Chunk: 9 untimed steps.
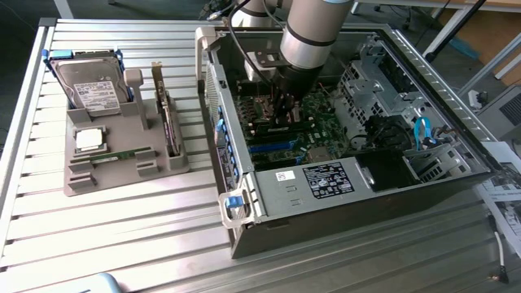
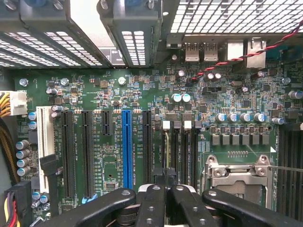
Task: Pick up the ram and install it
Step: 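Press down the ram until it locks into place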
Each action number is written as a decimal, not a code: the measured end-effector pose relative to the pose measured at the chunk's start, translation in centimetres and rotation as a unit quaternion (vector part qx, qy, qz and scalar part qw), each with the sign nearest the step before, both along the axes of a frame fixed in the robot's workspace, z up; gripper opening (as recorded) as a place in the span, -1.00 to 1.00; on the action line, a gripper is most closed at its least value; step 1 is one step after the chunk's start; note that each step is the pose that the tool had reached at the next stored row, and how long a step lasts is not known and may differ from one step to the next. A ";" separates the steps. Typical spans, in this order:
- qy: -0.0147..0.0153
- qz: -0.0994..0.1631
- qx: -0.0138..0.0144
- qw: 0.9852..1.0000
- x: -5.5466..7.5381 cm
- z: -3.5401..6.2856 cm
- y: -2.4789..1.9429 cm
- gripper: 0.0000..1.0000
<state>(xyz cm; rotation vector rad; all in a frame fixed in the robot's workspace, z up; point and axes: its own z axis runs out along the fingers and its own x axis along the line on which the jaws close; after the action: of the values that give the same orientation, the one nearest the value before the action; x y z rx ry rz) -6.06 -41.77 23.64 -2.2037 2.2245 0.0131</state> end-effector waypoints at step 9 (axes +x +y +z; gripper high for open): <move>0.000 0.000 0.000 1.000 0.0 -0.11 -0.01 -0.79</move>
<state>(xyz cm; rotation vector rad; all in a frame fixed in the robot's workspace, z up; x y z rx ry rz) -6.06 -41.78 23.53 -2.2038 2.2246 0.0131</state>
